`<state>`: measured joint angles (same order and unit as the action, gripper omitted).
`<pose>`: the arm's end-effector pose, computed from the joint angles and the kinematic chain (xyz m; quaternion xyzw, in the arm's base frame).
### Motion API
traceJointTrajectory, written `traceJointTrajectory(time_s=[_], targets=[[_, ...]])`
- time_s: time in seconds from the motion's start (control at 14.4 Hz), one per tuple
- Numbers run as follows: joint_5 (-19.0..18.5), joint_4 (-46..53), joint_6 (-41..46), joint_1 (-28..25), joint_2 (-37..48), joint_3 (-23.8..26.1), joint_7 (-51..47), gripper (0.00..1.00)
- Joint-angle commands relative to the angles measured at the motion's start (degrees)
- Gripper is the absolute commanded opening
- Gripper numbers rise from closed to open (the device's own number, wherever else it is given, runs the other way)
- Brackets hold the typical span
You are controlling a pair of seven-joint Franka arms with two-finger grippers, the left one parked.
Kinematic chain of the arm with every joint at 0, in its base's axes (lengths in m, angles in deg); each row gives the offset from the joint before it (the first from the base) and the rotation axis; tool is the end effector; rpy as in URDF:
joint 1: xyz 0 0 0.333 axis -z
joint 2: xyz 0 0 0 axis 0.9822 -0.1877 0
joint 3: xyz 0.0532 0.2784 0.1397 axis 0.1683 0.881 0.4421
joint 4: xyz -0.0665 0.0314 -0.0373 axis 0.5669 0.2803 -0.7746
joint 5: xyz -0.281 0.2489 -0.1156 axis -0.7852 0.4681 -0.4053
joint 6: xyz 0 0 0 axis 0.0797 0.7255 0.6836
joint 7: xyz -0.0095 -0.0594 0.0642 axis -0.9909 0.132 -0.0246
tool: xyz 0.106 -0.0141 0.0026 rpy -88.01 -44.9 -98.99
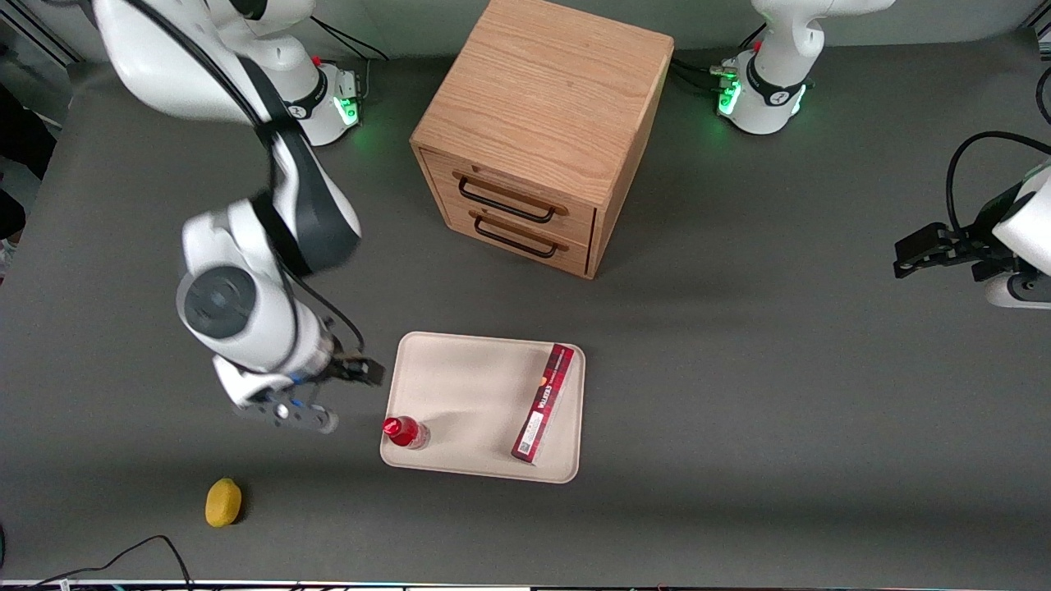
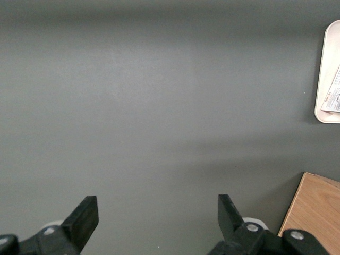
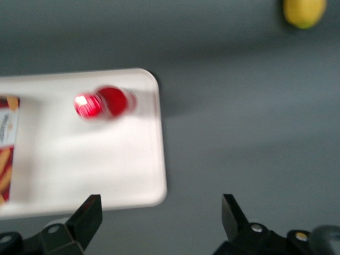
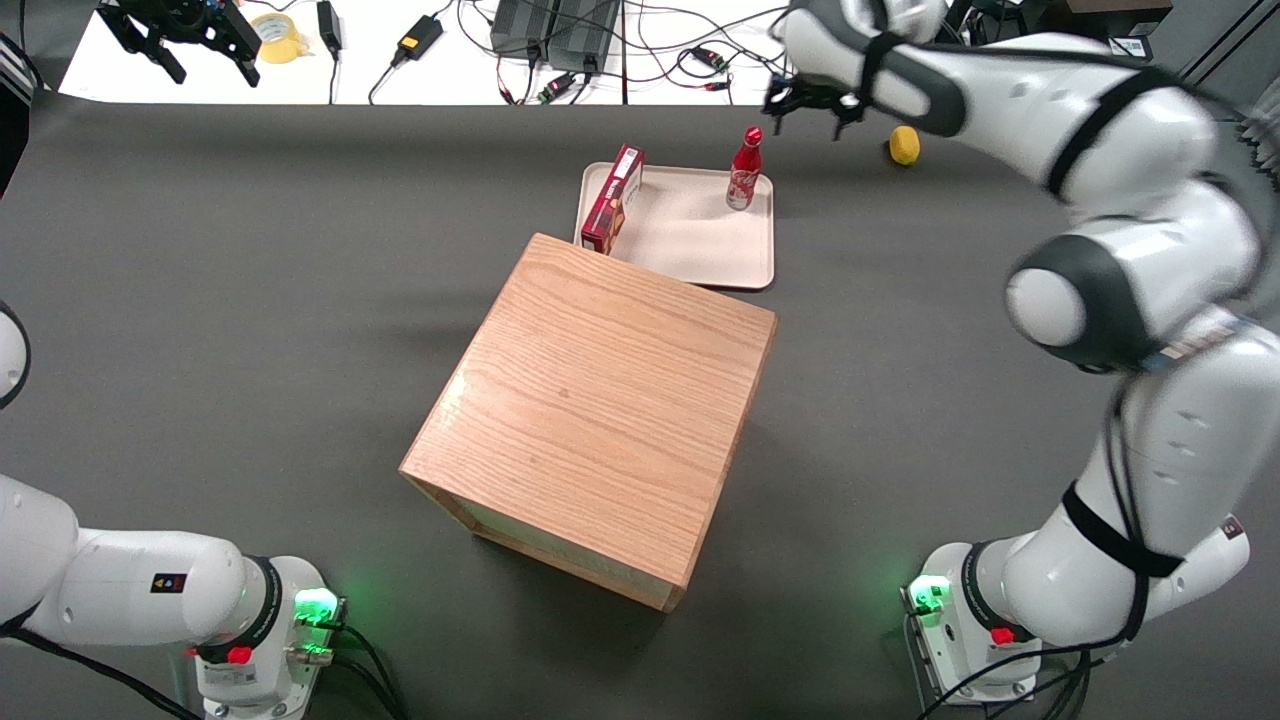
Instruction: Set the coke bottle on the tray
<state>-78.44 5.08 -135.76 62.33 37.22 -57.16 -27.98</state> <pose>0.6565 0.2183 0.4455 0.9960 -0.0832 -0.0007 0.0334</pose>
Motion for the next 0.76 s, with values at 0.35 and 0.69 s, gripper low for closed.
traceJointTrajectory(time_s=[0.35,0.69], targets=[[6.2,-31.1,9.1,3.0,39.9,-7.4,21.0,1.0],[6.2,-25.7,13.5,3.4,38.9,-8.0,28.1,1.0]])
